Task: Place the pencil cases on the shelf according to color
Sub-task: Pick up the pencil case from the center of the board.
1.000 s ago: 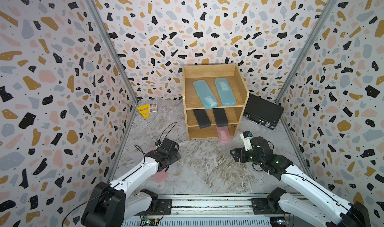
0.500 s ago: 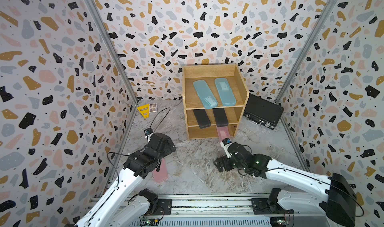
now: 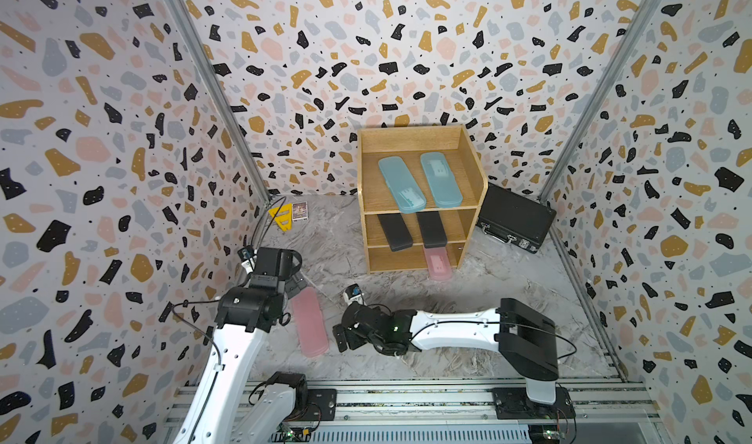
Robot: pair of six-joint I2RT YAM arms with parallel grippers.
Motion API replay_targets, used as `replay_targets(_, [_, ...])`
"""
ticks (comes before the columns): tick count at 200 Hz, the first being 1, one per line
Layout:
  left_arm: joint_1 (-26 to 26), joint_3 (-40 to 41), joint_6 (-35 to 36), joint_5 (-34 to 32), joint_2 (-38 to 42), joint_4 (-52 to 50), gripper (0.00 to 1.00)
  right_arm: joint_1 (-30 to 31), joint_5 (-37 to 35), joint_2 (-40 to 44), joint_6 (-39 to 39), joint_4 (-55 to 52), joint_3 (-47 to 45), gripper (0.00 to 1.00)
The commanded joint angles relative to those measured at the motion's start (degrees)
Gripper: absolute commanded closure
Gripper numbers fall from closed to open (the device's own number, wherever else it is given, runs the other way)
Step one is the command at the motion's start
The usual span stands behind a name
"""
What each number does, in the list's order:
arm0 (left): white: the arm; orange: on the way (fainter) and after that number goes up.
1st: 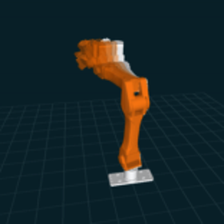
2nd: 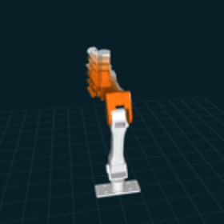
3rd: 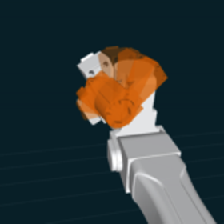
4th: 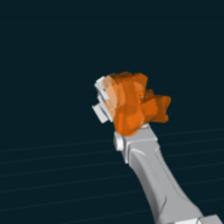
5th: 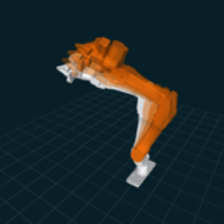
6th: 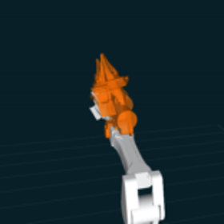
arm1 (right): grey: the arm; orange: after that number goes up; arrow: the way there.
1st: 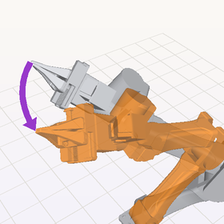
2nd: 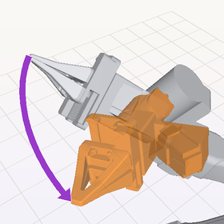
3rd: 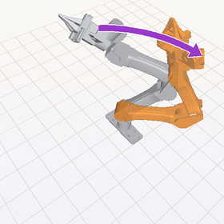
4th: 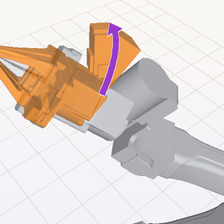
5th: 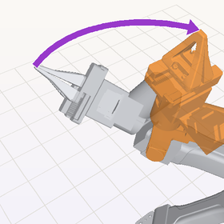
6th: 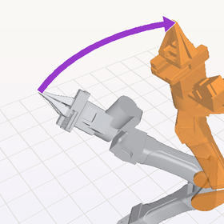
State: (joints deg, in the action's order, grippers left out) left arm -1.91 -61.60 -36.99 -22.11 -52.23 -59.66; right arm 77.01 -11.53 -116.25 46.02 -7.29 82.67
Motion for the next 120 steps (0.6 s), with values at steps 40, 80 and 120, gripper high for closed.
replay_targets(40, [8.7,-3.2,6.5,9.9,0.3,0.0,0.0,2.7,1.8,-12.0,0.2,-6.3,15.1,0.0])
replay_targets(80, [9.0,-2.3,6.4,12.3,1.0,0.3,0.0,3.8,0.1,-19.3,-1.9,-12.1,25.4,0.0])
replay_targets(120, [9.1,-1.3,6.7,13.0,1.6,0.2,0.0,3.8,-3.8,-23.1,0.8,-18.2,30.5,0.0])
